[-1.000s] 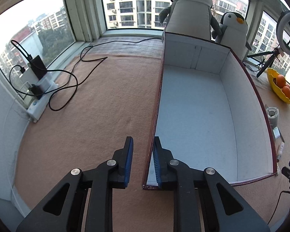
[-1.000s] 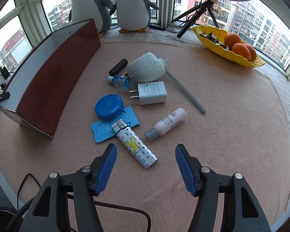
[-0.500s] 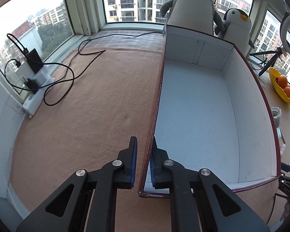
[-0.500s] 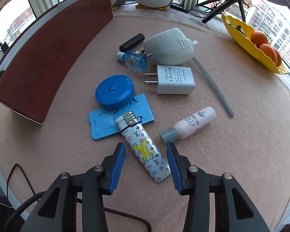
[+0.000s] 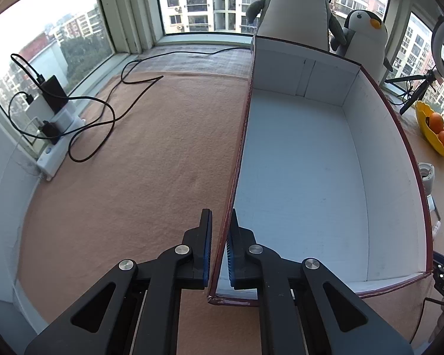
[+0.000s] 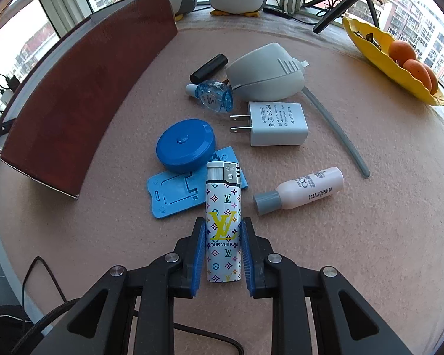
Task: Organize rigid objects
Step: 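Carry the lighter with the right gripper into the box and release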
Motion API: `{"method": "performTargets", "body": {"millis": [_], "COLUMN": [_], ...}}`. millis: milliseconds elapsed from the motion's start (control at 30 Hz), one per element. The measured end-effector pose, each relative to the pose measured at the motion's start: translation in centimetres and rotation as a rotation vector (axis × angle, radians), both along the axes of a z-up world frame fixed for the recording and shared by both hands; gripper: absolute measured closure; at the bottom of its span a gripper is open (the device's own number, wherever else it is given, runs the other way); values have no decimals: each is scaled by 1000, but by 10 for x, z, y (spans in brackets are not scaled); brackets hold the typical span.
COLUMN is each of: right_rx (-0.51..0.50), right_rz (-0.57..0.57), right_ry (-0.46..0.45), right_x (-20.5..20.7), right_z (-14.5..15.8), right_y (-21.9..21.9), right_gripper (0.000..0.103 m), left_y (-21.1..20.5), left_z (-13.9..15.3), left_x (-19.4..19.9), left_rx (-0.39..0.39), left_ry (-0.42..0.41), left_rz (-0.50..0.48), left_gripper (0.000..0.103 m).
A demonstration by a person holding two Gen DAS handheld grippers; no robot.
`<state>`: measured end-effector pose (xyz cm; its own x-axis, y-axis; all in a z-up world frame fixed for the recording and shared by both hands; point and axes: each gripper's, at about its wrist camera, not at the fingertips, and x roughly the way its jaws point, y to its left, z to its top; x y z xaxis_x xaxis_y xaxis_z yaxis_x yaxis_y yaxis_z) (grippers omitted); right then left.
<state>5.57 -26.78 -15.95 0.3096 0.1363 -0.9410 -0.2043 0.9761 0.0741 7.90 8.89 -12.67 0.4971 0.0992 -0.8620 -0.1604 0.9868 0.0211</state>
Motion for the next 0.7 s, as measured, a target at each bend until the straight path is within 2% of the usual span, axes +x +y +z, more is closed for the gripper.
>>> {"method": "performTargets", "body": {"millis": [167,367,700], "right_rx": [29,44,96], "right_rz": [-19,9,175], "right_ry": [-39,-120,-238], "right_x": [-2,0,13], "right_z": [17,52,108], "right_y": [-3,9,74], "right_gripper": [83,83,83], "left_y": [-1,-2,2], "left_z": [0,1,1], "left_x": [0,0,-1], "left_rx": [5,8,-22], "left_ry": [0,-1,-7], "left_rz": [8,16,42], "left_gripper": [95,95,95]}}
